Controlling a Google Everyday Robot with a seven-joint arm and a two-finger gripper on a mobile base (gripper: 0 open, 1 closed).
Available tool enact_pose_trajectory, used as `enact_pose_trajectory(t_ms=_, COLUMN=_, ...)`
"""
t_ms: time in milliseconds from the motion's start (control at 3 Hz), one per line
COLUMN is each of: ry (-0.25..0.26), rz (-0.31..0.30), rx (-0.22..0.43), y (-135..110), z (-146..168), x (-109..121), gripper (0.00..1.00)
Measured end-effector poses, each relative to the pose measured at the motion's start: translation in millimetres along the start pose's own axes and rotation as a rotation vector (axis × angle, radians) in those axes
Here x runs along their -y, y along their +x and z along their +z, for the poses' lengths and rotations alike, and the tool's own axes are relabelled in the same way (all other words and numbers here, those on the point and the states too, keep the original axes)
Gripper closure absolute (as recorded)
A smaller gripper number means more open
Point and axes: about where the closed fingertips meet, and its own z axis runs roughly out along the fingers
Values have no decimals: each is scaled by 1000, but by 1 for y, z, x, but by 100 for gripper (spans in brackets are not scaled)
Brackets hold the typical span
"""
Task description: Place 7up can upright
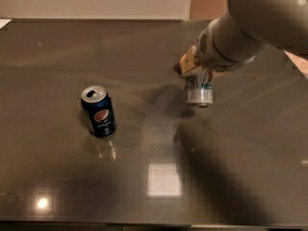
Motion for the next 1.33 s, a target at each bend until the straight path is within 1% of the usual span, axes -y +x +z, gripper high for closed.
enact_pose_trajectory(t_ms=333, ry=97, rz=-77, rx=15, y=-1, z=5, x=6, gripper=100)
enact_pose_trajectory(t_ms=667, ry=197, rz=-165, rx=9, y=-4, z=7, x=14, gripper=100)
enact_pose_trajectory(t_ms=1000, ry=284, rz=-246, rx=-21, y=-5, z=6, x=19, gripper=100)
enact_pose_trajectory(t_ms=1333, ry=364, rz=-342, rx=-52, y=-5, z=1, x=23, gripper=100)
